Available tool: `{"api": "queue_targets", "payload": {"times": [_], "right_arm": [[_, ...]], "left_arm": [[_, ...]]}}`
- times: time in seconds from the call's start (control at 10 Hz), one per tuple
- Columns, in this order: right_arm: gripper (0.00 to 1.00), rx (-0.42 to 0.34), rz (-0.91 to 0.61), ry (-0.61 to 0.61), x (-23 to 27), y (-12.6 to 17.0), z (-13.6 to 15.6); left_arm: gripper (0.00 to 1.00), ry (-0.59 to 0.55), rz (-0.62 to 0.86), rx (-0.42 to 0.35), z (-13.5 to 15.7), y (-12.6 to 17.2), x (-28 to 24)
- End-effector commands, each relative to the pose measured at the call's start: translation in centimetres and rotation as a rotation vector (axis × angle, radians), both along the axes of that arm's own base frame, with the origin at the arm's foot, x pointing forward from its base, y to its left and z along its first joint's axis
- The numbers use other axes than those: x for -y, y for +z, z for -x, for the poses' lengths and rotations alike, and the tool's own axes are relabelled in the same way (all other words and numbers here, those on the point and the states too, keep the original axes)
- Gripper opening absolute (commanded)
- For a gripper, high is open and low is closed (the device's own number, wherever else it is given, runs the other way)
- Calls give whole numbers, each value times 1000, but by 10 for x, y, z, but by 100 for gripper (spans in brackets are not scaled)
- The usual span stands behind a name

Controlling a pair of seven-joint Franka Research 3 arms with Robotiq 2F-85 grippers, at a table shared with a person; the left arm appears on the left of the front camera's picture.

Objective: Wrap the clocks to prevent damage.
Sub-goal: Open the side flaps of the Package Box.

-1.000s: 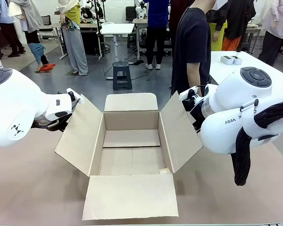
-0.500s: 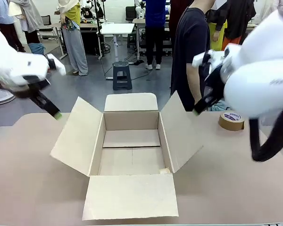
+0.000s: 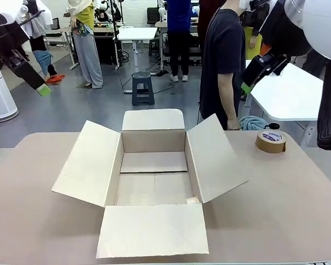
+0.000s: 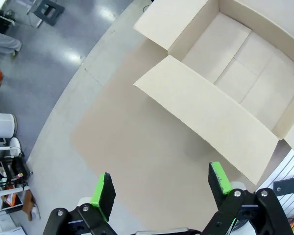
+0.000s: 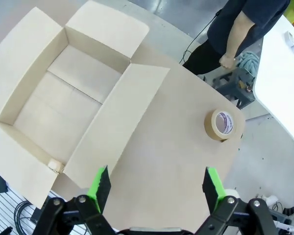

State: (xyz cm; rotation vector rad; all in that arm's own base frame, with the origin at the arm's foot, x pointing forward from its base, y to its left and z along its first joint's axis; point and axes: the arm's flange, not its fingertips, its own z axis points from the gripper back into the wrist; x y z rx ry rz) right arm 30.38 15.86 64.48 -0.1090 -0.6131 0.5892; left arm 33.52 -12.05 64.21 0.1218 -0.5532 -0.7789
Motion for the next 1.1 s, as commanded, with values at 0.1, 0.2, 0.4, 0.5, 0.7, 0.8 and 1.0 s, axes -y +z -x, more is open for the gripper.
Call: {"api": "queue_targets", "payload": {"times": [0.1, 0.2, 0.4, 0.5, 0.7, 0.8, 1.0], "right_arm": [[100, -24, -22, 34, 5, -14, -4], [100, -24, -22, 34, 5, -14, -4], [100, 9, -126, 237, 29, -16, -14], [100, 27, -226, 307, 49, -20, -27], [100, 46, -365, 339, 80, -30, -41], [100, 64, -384, 336, 90, -33, -42], [100, 116, -437, 330, 103, -27, -39]], "left_arm": [[100, -4, -1, -23, -4, -12, 0], [100, -4, -1, -23, -4, -12, 0], [100, -194, 85, 11, -5, -12, -19], [100, -294, 120, 32, -10, -14, -32], [100, -400, 272, 92, -24, -22, -65], [100, -419, 292, 106, -27, -26, -74], [100, -382, 354, 103, -28, -24, -89]]}}
